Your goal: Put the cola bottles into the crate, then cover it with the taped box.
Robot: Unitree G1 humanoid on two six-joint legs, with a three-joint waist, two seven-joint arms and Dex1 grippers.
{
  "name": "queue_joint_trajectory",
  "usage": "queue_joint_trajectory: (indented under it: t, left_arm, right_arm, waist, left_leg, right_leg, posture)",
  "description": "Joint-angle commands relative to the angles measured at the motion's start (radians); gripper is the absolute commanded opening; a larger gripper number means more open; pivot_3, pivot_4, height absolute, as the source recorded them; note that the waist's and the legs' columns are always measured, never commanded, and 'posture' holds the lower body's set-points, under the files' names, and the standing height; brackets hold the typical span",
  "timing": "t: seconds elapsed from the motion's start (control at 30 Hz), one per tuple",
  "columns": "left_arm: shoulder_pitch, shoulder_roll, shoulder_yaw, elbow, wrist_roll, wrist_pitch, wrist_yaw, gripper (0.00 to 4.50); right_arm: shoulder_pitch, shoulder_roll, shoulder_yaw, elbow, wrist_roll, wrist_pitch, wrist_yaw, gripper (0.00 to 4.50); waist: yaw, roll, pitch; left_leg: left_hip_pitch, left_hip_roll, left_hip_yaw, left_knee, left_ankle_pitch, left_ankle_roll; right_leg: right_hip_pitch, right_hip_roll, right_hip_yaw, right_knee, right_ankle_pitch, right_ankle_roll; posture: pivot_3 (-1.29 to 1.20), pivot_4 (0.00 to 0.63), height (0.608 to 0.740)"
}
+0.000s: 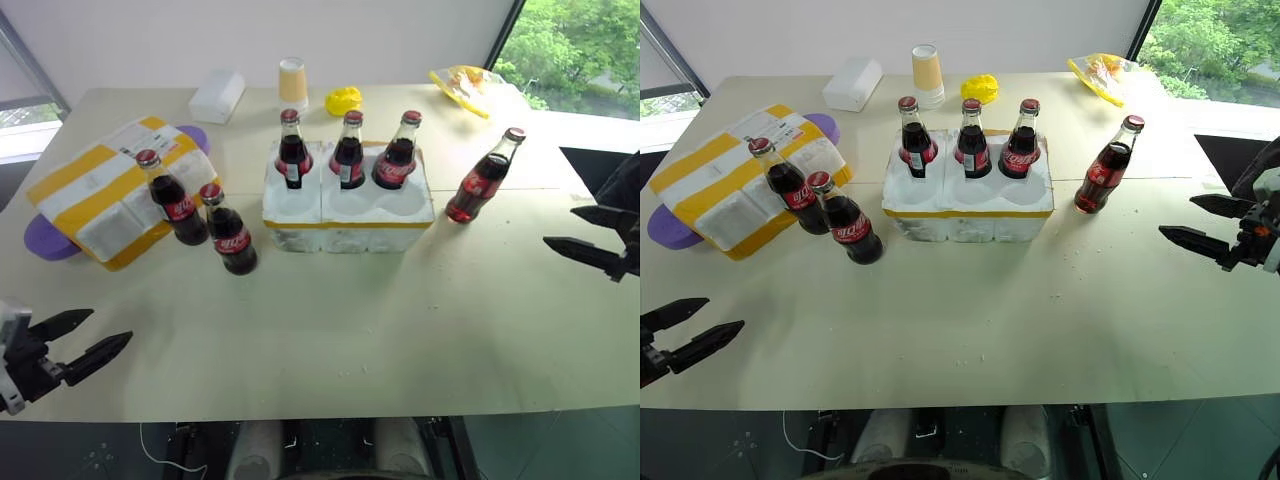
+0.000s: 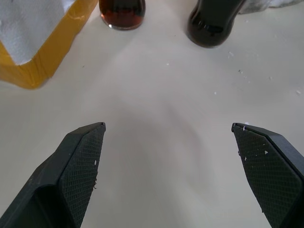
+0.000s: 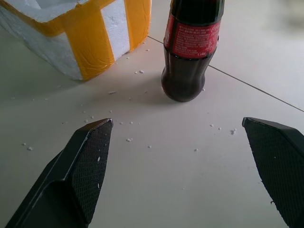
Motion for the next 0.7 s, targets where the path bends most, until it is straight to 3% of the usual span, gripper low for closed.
queue_joint_trajectory:
  t: [0.03,0.7]
  left_arm:
    - [-0.005,0.01,0.041,-0.019,-0.017,0.006,0.011,4.45]
    - [-0.14,0.049,0.03,0.015,-0.089,0.074,0.046,4.45]
  right_arm:
    - [-0.015,0.001,-0.023,0.004,0.008,-0.023,0.006,4.5]
    - [0.016,-0.008,-0.074,-0.026,0.049,0.026,0.01,4.5]
  waist:
    - [-0.001,0.0,0.0]
    - [-0.001,0.0,0.0]
  left_leg:
    - [0.0,0.0,0.0,0.0,0.0,0.0]
    - [0.0,0.0,0.0,0.0,0.005,-0.003]
  right_leg:
    - [0.0,0.0,0.0,0.0,0.0,0.0]
    - [0.004,0.001,0.0,0.001,0.0,0.0]
  posture:
    - [0.0,0.15,0.74]
    - [0.0,0.15,0.74]
